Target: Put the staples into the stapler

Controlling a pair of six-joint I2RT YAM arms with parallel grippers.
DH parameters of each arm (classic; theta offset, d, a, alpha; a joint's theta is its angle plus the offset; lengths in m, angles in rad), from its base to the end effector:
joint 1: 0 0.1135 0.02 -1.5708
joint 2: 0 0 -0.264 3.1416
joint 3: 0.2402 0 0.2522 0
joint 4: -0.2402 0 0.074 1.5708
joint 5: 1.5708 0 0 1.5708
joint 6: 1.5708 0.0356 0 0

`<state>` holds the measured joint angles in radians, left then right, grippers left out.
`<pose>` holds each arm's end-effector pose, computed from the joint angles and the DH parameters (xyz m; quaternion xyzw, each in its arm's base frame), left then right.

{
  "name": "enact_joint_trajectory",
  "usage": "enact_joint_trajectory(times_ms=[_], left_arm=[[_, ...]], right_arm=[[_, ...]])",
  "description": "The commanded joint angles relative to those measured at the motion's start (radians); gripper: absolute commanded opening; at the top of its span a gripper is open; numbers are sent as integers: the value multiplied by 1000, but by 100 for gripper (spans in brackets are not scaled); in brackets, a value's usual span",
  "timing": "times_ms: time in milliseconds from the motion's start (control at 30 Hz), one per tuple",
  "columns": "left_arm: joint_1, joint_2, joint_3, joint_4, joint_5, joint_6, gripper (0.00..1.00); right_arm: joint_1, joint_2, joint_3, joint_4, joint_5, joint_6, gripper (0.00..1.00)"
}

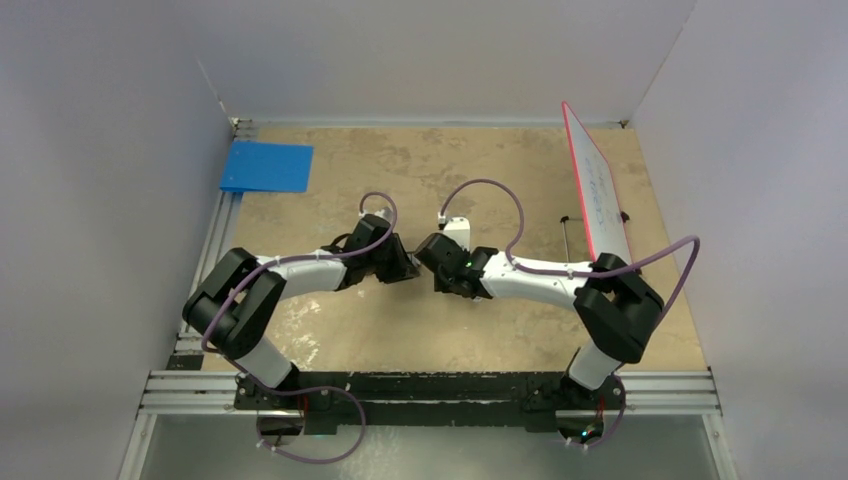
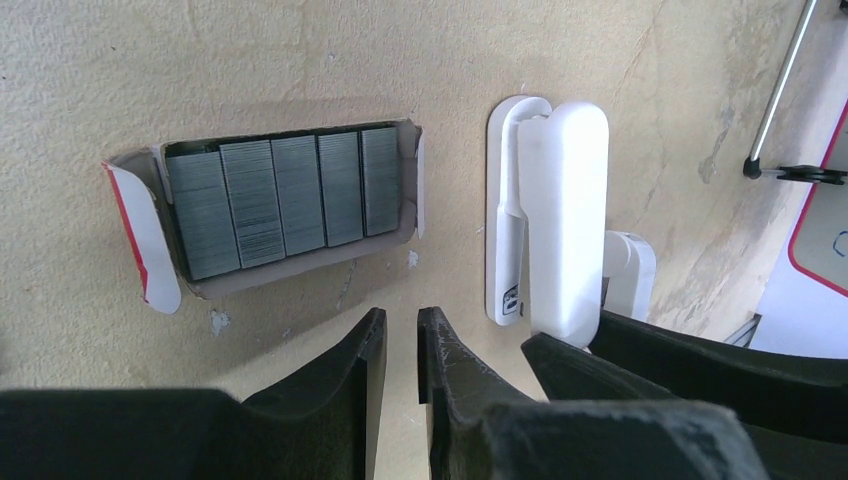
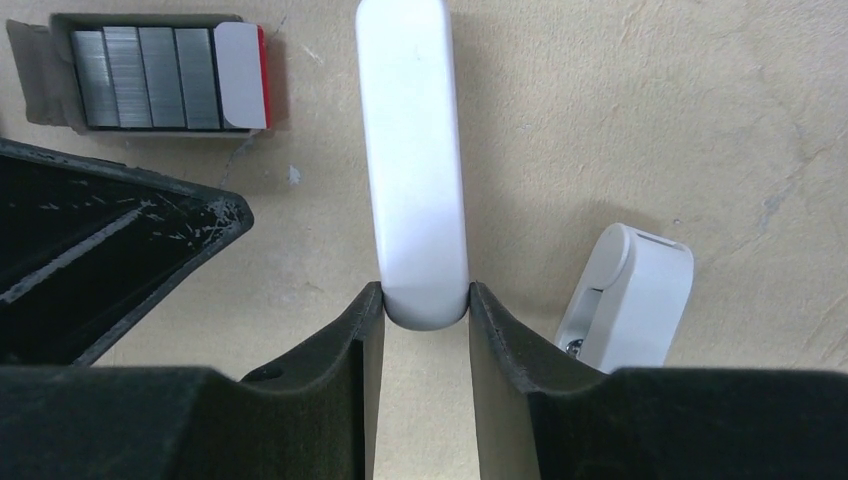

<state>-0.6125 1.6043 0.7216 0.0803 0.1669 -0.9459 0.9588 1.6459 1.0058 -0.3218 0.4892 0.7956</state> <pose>0.2474 -0.1811 0.1478 -0.1225 0.9163 -0.3175 0.2114 0.2047 0.2625 0.1921 -0.0031 0.9285 0.0759 0.3636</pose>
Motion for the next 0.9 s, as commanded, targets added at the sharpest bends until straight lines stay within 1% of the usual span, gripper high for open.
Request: enact_joint_trajectory(times_ms=[0,433,667,800,867], left_arm=[[8,2,-5,19,1,25,17],[7,16,-13,32,13,18,17],[8,11,-24,35,4,12,17],[8,4,-24,27,-7,10,17],[8,-3,-25,22,-13,10,17]], right_arm=[[-10,23,-46,35,-27,-4,23],[-27,112,-92,103,-66,15,21],[-35,158,-123,142,-90,12,19],[-34,159,-91,105,-67,14,19],[-35,129,-55,71,-35,21,21]])
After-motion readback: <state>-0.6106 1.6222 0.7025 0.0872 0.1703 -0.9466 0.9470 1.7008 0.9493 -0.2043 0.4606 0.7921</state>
